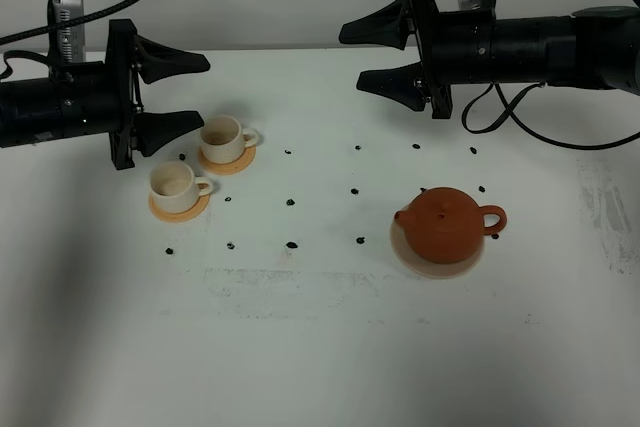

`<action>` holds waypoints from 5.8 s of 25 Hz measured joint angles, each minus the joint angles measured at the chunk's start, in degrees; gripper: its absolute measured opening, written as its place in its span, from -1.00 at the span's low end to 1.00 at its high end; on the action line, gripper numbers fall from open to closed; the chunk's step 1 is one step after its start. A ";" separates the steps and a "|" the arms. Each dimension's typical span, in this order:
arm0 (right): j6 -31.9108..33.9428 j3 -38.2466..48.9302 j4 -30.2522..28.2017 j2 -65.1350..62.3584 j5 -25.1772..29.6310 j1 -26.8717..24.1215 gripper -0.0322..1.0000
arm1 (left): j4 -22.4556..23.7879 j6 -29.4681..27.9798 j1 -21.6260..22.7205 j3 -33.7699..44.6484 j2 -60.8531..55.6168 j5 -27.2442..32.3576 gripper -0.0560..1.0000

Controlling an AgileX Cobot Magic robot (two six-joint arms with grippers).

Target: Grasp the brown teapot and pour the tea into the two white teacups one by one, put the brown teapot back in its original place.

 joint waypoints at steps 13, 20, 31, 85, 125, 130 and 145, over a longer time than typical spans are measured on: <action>-3.22 0.00 0.00 0.00 0.00 0.00 0.19 | 0.00 6.29 0.00 -0.28 0.00 0.38 0.31; -11.05 -3.30 -3.59 -0.66 0.15 0.00 0.05 | 2.15 15.35 0.00 -4.34 -1.34 3.47 0.26; -5.91 -5.62 -33.56 -13.18 -11.64 0.48 0.03 | 27.46 14.48 0.00 -5.10 -18.15 -10.39 0.19; 5.04 33.85 -70.18 -43.88 -47.60 6.44 0.01 | 84.85 -30.85 0.00 38.57 -113.82 10.02 0.06; 4.70 33.89 -68.92 -50.78 -42.97 6.44 -0.07 | 85.10 -30.85 -2.90 39.36 -115.00 9.22 0.06; 8.61 34.08 -68.92 -54.63 -41.08 5.81 -0.07 | 85.10 -30.85 -2.90 39.36 -115.00 9.22 0.06; 26.51 28.98 -93.37 -41.61 -26.62 10.23 -0.07 | 85.10 -30.79 -2.90 39.36 -115.00 9.22 0.06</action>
